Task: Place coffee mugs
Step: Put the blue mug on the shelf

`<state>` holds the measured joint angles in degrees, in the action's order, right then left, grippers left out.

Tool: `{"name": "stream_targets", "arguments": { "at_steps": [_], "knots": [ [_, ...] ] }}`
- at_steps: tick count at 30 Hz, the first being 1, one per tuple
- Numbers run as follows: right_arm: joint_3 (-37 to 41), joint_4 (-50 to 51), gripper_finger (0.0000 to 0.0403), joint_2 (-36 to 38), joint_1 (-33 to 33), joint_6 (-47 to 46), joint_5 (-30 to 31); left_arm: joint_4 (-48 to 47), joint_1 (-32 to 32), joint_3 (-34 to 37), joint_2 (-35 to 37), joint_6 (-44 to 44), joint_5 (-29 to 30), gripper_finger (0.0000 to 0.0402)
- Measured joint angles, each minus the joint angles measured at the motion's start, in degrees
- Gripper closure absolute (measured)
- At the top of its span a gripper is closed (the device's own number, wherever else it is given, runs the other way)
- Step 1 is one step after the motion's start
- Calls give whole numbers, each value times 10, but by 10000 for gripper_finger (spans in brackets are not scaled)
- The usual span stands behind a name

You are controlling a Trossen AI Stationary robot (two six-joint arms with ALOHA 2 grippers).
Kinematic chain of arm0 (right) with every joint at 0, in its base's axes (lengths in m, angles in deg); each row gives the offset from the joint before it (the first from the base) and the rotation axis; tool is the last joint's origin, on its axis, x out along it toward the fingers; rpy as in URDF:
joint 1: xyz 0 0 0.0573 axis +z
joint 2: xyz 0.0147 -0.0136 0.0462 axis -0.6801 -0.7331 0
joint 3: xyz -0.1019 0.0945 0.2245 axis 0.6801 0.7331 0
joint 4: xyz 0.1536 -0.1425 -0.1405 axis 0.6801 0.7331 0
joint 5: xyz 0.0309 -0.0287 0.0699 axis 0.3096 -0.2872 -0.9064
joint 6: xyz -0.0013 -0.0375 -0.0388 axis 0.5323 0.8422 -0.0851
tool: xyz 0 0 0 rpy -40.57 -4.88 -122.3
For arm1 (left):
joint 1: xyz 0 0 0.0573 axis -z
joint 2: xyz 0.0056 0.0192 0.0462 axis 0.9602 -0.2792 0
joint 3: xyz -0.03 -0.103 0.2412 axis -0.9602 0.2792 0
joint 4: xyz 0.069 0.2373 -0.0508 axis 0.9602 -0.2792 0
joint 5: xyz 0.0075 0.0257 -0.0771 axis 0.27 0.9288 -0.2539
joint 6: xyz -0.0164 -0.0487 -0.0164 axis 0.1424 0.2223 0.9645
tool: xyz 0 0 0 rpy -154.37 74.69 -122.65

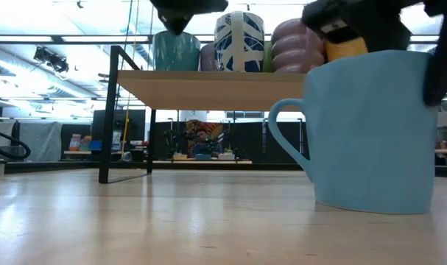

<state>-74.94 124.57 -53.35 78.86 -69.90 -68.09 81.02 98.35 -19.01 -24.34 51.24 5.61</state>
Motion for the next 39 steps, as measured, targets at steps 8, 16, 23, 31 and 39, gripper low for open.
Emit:
{"name": "stream_targets", "arguments": {
  "at_steps": [8, 16, 23, 31, 39],
  "knots": [
    [-60, 48, 203, 1, 5, -16, 7, 4, 37, 1, -33, -58, 54, 219],
    [-89, 123, 183, 1, 21, -58, 43, -2, 65, 1, -36, -63, 71, 219],
    [-90, 169, 183, 12, 39, -148, 100, -20, 68, 1, -36, -66, 70, 219],
    [-51, 149, 182, 56, 69, -197, 168, -30, 68, 1, -36, -59, 70, 219],
    [69, 25, 173, 156, 75, -239, 171, -50, 68, 1, -36, -59, 70, 219]
  ]
}}
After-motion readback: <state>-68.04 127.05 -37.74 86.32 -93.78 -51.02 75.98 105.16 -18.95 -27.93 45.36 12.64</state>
